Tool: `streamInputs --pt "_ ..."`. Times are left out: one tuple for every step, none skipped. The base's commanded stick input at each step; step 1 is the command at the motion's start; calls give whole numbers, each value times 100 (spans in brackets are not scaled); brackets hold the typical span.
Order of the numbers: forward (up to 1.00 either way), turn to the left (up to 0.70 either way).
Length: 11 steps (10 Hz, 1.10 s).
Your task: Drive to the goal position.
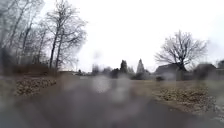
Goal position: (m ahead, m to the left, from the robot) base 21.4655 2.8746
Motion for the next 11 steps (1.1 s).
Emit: streamInputs --pt "100 40" --pt "100 40" --pt "100 40" --pt "100 33" --pt "100 0" --pt "100 0" --pt "100 0" --pt "100 0" --pt "100 0" --pt "100 0" --pt "100 0"
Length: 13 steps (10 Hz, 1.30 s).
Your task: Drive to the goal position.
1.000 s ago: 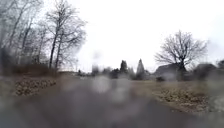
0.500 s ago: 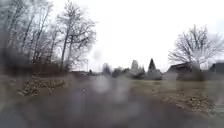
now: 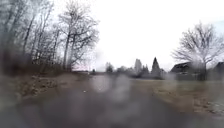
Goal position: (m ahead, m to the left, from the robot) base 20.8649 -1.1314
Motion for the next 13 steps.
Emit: streamInputs --pt "100 0" --pt "100 0" --pt "100 2" --pt "100 22" --pt "100 40" --pt "100 40" --pt "100 40" --pt "100 10" --pt "100 1" --pt "100 0" --pt "100 0" --pt "100 0" --pt "100 0"
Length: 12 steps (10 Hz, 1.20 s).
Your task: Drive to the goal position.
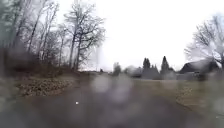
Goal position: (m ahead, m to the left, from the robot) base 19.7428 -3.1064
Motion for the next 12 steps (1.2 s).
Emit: streamInputs --pt "100 0" --pt "100 0" --pt "100 0" --pt "100 0" --pt "100 0" --pt "100 0" --pt "100 0" --pt "100 0" --pt "100 0" --pt "100 0" --pt "100 0" --pt "100 0"
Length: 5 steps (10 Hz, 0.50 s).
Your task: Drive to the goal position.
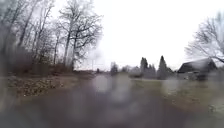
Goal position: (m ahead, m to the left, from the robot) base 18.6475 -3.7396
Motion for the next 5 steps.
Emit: streamInputs --pt "100 0" --pt "100 0" --pt "100 0" --pt "100 0" --pt "100 0"
